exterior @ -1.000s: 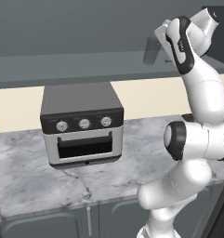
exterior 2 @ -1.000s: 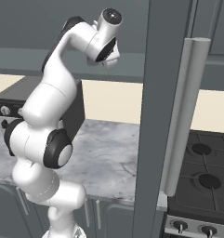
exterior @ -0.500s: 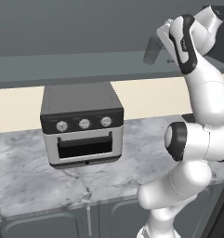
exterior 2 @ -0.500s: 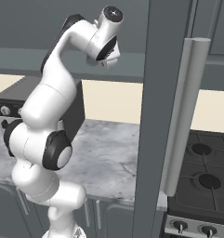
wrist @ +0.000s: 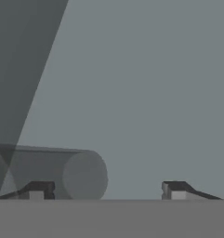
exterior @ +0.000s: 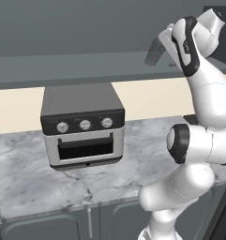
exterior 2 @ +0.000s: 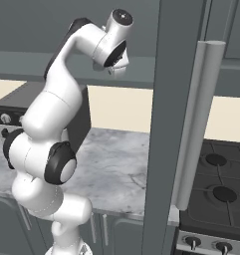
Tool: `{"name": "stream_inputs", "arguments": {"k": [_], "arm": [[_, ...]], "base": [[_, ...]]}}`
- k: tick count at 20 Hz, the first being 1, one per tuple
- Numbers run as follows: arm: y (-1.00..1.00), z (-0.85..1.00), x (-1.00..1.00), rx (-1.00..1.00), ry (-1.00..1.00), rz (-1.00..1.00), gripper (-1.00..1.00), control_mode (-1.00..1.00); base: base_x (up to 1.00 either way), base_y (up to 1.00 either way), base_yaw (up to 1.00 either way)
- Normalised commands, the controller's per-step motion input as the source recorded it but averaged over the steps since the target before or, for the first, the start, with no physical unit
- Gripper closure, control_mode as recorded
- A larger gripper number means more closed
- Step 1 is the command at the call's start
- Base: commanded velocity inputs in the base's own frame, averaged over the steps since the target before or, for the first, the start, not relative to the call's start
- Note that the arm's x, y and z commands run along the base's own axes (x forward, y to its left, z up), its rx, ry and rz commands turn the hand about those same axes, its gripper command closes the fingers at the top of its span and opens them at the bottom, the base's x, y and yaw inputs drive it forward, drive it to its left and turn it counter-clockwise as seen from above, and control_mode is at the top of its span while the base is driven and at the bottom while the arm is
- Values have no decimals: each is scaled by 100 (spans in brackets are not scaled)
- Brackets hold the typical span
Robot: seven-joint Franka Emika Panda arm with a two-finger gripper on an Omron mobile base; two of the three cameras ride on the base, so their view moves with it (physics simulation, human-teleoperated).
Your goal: There is a bowl on the dining counter. Grab a lemon wedge from the fridge and place it in the bowl. Then get the liquor bottle and glass cup from the cabinet and place them next to the bowl.
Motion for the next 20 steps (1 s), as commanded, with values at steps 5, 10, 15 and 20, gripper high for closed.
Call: {"name": "stream_inputs", "arguments": {"k": [5, 10, 15, 20], "arm": [[0, -15, -3, 0, 2, 0, 100, -100], [0, 0, -4, 0, 0, 0, 100, -100], [0, 0, -19, 0, -1, 0, 100, -100], [1, 0, -45, 0, -9, 0, 100, -100]], "base": [[0, 0, 0], [0, 0, 0], [0, 0, 0], [0, 0, 0]]}}
